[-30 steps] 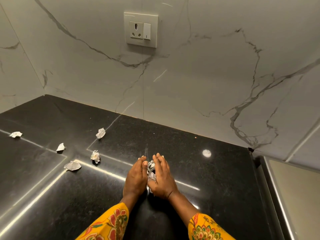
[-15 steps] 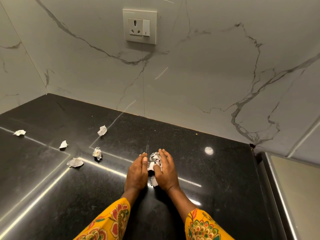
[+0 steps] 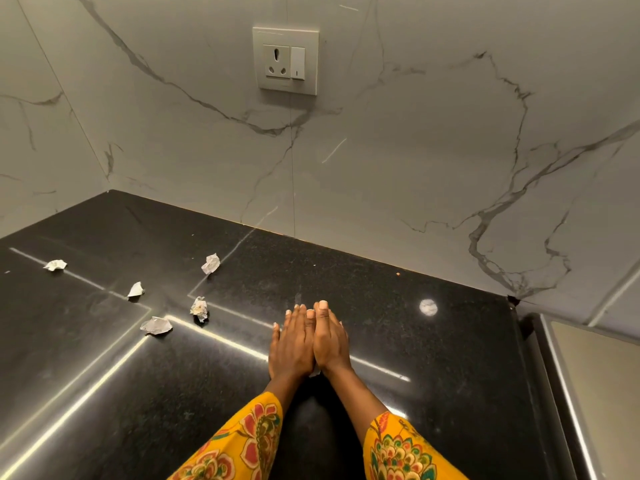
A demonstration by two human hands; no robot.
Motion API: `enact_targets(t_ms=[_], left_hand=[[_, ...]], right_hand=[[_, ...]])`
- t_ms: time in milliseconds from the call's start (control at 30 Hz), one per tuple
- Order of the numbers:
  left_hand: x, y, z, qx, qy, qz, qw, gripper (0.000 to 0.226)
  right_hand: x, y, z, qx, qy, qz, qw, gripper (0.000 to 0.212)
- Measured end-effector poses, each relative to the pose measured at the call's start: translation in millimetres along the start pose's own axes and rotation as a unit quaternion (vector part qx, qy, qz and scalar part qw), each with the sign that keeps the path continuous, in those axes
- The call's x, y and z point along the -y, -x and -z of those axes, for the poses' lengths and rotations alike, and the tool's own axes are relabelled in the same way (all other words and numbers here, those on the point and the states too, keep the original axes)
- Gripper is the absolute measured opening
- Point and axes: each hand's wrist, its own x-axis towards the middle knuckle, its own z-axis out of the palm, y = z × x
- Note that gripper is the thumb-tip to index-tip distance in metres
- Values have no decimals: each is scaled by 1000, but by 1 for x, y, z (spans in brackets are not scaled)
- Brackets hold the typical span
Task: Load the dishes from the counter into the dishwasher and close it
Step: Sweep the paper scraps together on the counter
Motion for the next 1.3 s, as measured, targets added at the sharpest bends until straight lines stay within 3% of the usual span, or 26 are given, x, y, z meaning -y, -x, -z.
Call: enact_targets(t_ms=[100,167,300,433,600,700,867,967,1133,1300], left_hand=[[-12,-1,2,-3,34,-11,999,51],[-19,-3,3,-22,205,22,978,48],[-27,-3,6,-53,516,102,849,46],[-23,2,12,-56,760,156,628,29],[-20,11,24,-78,832,138,531,17],[-23,12,35,-105,839,138,516,7],[-29,13,50,-142,811,142,549,10],[-28,16,55,-145,808,145,553,16],[-19,25,54,-141,825,158,524,21],[9,30,39,-114,877,167,435,26]], right_hand=[[5,-1,-5,9,-163,-53,985,70],[9,1,-11,12,-339,-111,934,71],[23,8,-8,-2,-512,-137,848,58],[29,17,-4,1,-619,-177,765,48],[36,19,-7,9,-616,-184,766,34],[48,18,-7,4,-587,-165,793,21],[69,22,-4,-7,-446,-97,890,14],[75,26,-6,-15,-394,-85,915,13],[75,42,-12,-12,-369,-82,926,21],[67,55,-37,-29,-340,-106,934,17]])
